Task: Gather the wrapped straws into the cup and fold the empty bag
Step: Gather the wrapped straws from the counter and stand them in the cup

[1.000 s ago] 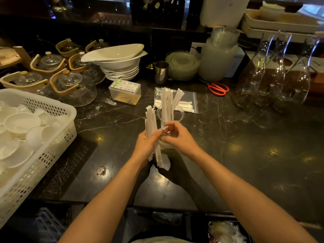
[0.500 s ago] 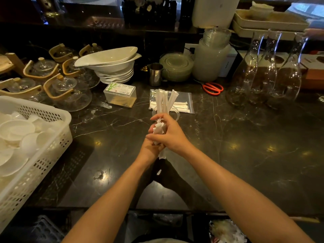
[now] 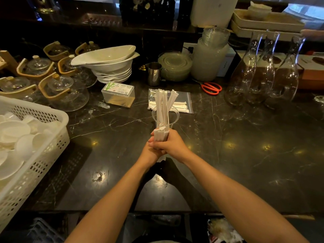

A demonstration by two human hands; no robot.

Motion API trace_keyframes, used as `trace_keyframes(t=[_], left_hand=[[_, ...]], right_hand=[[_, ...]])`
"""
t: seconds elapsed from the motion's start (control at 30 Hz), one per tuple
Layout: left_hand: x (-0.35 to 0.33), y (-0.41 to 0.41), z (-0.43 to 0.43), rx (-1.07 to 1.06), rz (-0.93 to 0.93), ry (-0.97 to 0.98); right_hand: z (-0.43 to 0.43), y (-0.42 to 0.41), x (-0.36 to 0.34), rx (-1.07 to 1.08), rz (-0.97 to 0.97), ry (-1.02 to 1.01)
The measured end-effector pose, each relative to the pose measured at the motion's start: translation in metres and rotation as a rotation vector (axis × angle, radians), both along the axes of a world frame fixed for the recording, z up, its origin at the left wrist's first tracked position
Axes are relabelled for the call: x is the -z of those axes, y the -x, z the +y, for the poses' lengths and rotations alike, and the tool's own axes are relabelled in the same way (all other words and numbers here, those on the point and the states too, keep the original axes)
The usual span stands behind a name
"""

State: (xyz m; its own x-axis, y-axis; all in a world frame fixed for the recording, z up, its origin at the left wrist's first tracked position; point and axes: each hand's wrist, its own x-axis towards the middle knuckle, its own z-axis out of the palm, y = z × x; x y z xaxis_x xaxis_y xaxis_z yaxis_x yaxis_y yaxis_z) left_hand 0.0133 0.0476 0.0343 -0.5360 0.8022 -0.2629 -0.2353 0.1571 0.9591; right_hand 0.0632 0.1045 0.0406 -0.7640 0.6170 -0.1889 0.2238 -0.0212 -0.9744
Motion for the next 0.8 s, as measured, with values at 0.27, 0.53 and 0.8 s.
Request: trace_keyframes(t=[0.27,0.53,0.8], left_hand=[[0.008,0.016,-0.008,0.192,0.078,-0.002],[-0.019,0.035,0.006,0.255,0.171,-0.035],[-0.086,0.065,0.040,0.280,0.363,-0.233]], right_hand=[[-0.005,0.009,0.004,0.020,-0.069,0.014],[0.008,0.013,-0.045,0.010,0.046,0.042],[0.065,0.019,-0.104,0.020,0.211,-0.184]])
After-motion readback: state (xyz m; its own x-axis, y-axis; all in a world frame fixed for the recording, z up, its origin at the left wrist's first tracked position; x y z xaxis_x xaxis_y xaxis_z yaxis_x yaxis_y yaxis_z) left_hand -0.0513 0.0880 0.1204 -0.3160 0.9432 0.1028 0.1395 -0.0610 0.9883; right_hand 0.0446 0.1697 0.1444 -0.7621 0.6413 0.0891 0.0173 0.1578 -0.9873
